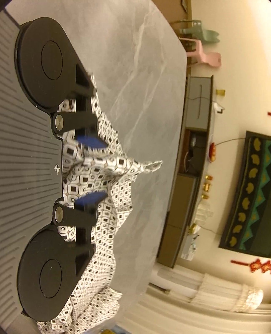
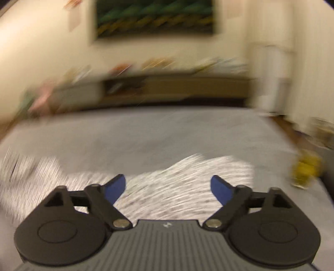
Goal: Fold clothes
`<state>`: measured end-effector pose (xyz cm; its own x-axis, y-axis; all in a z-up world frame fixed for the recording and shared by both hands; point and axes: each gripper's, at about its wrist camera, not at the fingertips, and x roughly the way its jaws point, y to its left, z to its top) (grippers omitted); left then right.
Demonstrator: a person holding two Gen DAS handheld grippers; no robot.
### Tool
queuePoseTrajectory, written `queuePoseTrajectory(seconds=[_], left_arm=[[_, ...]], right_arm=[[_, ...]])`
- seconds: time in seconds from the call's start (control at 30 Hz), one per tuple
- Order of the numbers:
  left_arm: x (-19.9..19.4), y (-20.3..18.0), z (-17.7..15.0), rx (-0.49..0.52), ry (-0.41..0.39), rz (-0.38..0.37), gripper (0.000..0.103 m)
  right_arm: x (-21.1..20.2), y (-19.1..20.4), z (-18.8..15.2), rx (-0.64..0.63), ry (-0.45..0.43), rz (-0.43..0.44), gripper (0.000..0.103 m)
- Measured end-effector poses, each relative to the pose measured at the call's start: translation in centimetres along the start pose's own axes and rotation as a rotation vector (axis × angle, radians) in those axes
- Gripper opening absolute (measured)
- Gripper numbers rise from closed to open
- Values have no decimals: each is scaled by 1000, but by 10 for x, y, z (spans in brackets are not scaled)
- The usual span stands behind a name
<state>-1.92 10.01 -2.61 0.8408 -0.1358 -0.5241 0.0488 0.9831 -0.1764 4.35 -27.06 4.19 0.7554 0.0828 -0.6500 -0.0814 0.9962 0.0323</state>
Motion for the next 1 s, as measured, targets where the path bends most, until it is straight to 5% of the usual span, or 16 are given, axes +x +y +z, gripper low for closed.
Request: queuePoseTrajectory(seconds=[0.07,0.1,0.13,0.23,0.33,0.4,0.63,0.77,0.87,0.9,0.93,0.97,1.0], left_arm=[[1,6,11,-15,-13,24,35],[0,10,16,-25,-22,38,0],[0,14,22,-36,-31,52,0],[-1,26,39,-67,-57,94,0],[-24,51,61,-141,-126,156,0],[-49,74,77,-211,-190,207,0],[-56,98,73,-262,-149,243,0],[-59,111,70,-287,-120,261,0],[-61,111,80,-243,-131,243,0],[-62,109,81,-224,-135,241,0],[-66,106,79,-210,-141,247,0],[-68,104,78,-198,-148,262,8],[-71,102,78,-186,-154,272,27]], right_arm=[[42,12,-2,-81,97,-33,80],[60,14,-3,-108,147,-59,41],[74,11,-3,-117,190,-66,0],[51,-7,9,-75,80,-100,0],[-29,-42,17,112,-162,-93,0],[-72,-72,6,251,-249,-102,0],[-55,-129,-63,364,-6,-107,1],[-54,-126,-55,336,-31,-93,1],[-41,-109,-36,264,-30,-67,29],[-37,-93,-32,242,-36,-65,52],[-26,-89,-31,221,-35,-71,65],[-15,-87,-25,209,-18,-77,66],[-4,-85,-20,199,2,-79,68]])
